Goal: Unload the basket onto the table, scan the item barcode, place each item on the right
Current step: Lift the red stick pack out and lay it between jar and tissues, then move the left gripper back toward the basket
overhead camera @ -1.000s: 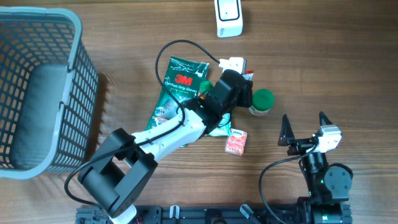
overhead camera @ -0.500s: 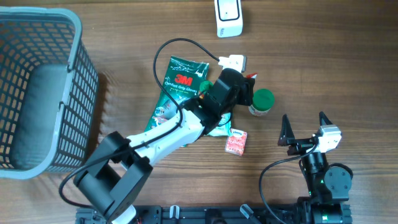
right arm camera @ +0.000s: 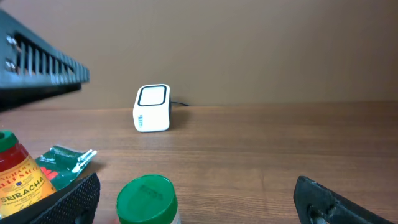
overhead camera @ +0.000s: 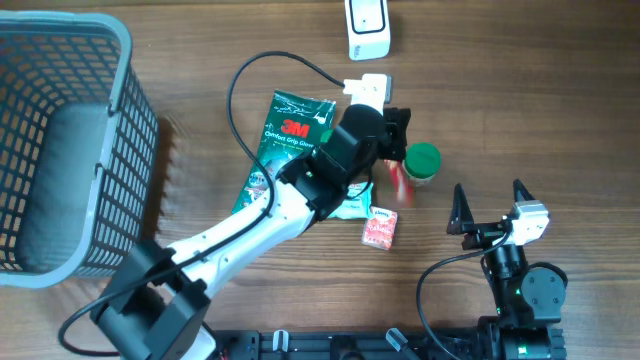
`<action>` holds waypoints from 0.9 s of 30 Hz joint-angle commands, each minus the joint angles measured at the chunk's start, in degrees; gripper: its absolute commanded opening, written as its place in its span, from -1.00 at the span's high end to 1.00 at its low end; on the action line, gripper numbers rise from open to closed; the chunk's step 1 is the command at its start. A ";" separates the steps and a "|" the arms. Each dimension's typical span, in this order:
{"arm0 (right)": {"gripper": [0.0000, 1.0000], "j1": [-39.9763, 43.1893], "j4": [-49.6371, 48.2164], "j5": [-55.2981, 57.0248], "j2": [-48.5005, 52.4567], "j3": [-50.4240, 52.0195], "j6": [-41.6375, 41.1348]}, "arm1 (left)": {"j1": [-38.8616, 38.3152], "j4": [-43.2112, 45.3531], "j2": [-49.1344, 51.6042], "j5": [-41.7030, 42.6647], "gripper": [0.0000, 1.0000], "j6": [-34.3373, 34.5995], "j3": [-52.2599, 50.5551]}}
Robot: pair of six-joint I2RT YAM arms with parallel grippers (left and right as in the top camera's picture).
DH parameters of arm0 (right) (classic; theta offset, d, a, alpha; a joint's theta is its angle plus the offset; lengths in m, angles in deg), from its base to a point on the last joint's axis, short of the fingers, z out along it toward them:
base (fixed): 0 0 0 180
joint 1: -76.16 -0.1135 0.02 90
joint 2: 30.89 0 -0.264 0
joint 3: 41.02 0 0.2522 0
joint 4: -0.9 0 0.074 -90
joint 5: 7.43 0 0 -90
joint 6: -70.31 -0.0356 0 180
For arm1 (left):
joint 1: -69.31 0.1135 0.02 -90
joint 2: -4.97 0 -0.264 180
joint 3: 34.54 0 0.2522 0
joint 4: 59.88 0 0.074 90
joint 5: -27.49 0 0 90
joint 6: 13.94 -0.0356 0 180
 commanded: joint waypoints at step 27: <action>-1.00 -0.17 -0.15 0.31 0.00 0.04 0.61 | 2.23 -5.57 -28.89 -43.89 -0.01 -50.47 4.76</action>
